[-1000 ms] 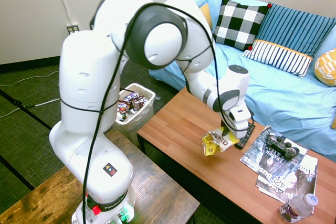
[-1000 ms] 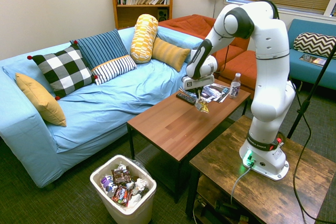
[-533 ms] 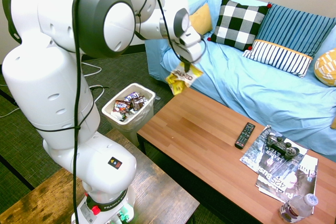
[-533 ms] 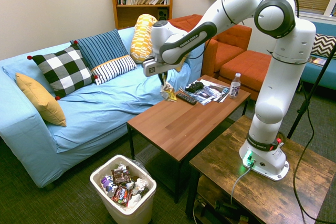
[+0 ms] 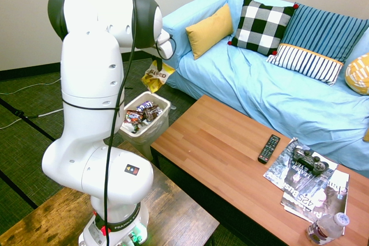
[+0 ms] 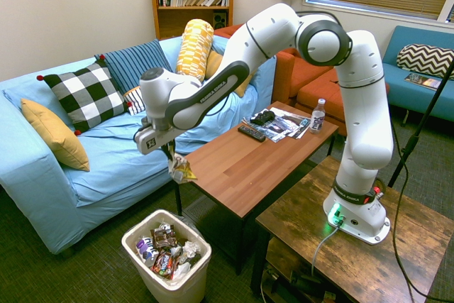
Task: Throw the chip bag in the trash bin
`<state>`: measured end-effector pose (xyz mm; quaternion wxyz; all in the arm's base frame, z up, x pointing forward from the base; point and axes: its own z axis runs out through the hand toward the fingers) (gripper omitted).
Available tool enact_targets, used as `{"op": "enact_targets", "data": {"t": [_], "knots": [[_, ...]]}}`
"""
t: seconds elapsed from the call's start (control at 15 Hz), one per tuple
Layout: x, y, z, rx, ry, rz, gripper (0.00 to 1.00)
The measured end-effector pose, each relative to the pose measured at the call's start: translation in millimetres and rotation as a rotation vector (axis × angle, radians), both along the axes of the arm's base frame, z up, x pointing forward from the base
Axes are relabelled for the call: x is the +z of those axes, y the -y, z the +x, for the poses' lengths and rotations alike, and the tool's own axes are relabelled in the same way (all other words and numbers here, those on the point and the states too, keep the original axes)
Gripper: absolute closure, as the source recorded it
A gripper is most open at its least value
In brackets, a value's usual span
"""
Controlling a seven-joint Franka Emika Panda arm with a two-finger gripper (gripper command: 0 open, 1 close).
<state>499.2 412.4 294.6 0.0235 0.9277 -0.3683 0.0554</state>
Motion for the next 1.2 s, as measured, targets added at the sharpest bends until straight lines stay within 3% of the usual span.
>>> {"op": "enact_targets", "data": {"t": [0.2,0.4,0.47,0.67,1.2], "knots": [[-54.8,-27.0,-4.7,0.042,-0.057,0.034,1.0],[-79.7,-36.3,-5.3,0.102,-0.112,0.077,1.0],[-84.9,-40.1,-8.2,0.123,-0.127,0.083,0.0],[-100.5,-45.4,-16.0,0.183,-0.168,0.092,0.0],[-99.8,-48.4,-16.4,0.201,-0.18,0.11,0.0]]}}
